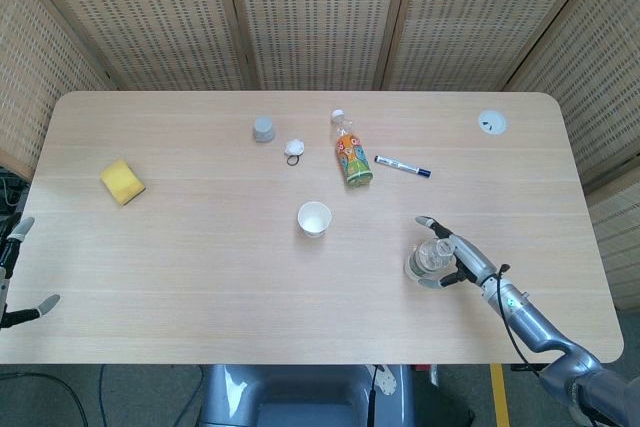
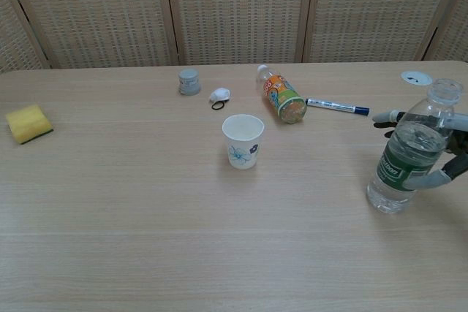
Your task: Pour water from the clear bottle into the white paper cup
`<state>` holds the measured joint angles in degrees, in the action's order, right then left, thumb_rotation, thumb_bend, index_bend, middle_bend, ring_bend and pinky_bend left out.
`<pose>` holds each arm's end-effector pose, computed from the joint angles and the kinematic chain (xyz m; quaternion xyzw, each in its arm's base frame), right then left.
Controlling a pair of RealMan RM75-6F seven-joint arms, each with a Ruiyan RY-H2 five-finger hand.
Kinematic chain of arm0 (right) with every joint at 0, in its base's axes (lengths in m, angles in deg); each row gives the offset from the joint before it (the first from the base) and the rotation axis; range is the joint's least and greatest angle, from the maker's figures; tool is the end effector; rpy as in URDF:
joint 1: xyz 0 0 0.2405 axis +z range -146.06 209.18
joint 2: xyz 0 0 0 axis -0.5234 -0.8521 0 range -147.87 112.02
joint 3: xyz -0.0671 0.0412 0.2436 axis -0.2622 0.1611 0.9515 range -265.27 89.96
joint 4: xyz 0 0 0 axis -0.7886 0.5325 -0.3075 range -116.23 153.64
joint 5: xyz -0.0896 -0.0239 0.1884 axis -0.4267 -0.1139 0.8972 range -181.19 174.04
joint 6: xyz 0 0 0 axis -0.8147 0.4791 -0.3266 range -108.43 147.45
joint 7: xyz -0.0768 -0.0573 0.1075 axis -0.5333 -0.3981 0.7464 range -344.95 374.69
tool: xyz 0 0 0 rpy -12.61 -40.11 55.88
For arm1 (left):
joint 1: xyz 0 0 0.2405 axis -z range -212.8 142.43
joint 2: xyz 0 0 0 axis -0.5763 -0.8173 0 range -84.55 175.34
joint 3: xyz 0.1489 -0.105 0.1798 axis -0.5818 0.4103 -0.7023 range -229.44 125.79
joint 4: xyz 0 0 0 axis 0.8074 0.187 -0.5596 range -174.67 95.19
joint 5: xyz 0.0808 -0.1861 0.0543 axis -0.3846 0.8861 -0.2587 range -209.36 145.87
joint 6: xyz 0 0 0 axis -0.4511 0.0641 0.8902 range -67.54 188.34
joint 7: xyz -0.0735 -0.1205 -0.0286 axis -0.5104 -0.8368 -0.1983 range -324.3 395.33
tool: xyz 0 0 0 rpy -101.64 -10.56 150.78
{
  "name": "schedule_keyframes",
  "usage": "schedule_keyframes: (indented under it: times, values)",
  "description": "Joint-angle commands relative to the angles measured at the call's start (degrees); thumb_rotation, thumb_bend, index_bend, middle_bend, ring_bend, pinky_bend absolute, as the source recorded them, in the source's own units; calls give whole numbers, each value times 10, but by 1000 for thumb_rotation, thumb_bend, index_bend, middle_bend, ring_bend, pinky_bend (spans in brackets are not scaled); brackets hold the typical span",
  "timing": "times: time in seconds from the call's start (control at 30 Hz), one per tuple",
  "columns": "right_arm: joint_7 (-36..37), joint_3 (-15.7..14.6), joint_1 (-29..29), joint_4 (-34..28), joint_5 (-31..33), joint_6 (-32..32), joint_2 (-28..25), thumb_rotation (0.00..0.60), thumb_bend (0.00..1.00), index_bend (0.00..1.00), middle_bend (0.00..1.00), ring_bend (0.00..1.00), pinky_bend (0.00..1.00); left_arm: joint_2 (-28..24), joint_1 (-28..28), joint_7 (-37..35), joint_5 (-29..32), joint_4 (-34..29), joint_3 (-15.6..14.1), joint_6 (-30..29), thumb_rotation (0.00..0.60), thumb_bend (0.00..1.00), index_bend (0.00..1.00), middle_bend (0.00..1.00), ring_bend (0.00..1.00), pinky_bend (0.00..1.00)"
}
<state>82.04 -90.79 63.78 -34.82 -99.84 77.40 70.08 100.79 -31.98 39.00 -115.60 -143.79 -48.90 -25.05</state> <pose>-0.3010 -0.3174 0.0106 0.5776 -0.6526 0.4369 0.2226 -0.2895 0.1702 0.1901 -0.5819 -0.3986 -0.3750 0.6016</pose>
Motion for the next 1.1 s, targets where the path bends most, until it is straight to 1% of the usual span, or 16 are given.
schedule_keyframes:
  times: [0.03,0.23,0.4,0.43,0.5,0.53,0.57,0.6,0.63,0.67,0.7,0.73,0.77,0.9,1.03,1.1]
  values:
    - [7,-1,5,-4,4,1,6,600,0,0,0,0,0,0,0,-1,1,0,0,0,600,22,0,0,0,0]
    - [-9,1,11,2,20,-15,24,600,0,0,0,0,0,-1,0,-3,2,1,1,-1,600,22,0,0,0,0]
    - [-13,4,8,18,40,-28,44,600,0,0,5,0,0,-1,2,-5,6,2,1,3,600,22,0,0,0,0]
    - [-10,5,7,21,45,-29,47,600,0,8,27,0,0,-1,2,-5,5,2,1,3,600,22,0,0,0,0]
    - [-2,9,5,26,52,-30,51,600,0,67,107,0,2,-1,2,-5,6,2,1,2,600,22,0,0,0,0]
    - [0,9,5,28,54,-31,52,600,6,142,172,10,24,-1,2,-5,6,2,1,2,600,22,0,0,0,0]
    - [1,9,5,29,55,-31,53,600,30,231,241,43,75,-1,2,-5,6,2,1,2,600,22,0,0,0,0]
    - [2,10,4,31,57,-31,54,600,58,291,289,78,119,-1,2,-5,6,2,1,2,600,22,0,0,0,0]
    - [2,11,4,32,59,-30,55,600,114,373,357,150,189,-1,2,-5,6,2,1,3,600,22,0,0,0,0]
    - [4,12,3,32,60,-29,56,600,155,416,398,202,224,-1,2,-5,6,2,1,3,600,22,0,0,0,0]
    - [6,12,3,31,60,-28,55,600,215,467,450,273,256,-1,2,-5,6,2,1,3,600,22,0,0,0,0]
    - [9,12,3,28,60,-27,54,600,258,499,484,321,272,-1,2,-4,6,2,1,2,600,22,0,0,0,0]
    - [12,14,3,22,60,-21,53,600,302,520,509,355,284,-1,2,-5,6,2,0,2,600,22,0,0,0,0]
    - [24,22,4,-7,63,-7,44,600,431,558,554,401,337,-2,3,-5,7,1,1,3,600,22,0,0,0,0]
    - [7,36,8,-29,71,0,37,600,471,569,576,423,426,-2,3,-7,6,1,0,3,600,22,0,0,0,0]
    - [-26,49,13,-42,80,1,33,600,485,569,579,426,465,-2,3,-9,6,2,0,3,600,22,0,0,0,0]
